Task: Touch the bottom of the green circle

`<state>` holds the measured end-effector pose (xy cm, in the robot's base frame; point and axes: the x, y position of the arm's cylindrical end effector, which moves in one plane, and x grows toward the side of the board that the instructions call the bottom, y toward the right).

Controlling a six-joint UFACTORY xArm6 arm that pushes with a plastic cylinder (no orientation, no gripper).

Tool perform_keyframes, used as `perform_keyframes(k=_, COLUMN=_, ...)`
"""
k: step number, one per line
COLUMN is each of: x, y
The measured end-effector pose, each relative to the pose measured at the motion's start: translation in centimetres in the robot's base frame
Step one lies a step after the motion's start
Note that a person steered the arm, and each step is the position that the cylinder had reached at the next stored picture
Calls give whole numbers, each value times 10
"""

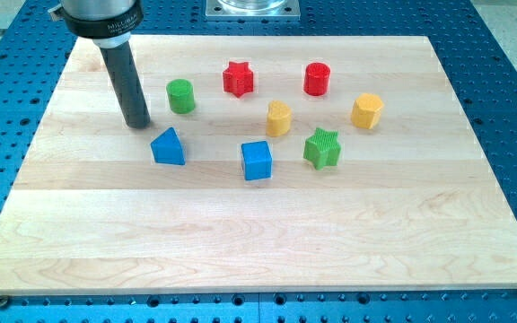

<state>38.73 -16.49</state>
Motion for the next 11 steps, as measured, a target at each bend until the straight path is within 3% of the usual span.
perform_keyframes(k=9, x=-15, y=2)
perform_keyframes(k=11, x=-13, y=42)
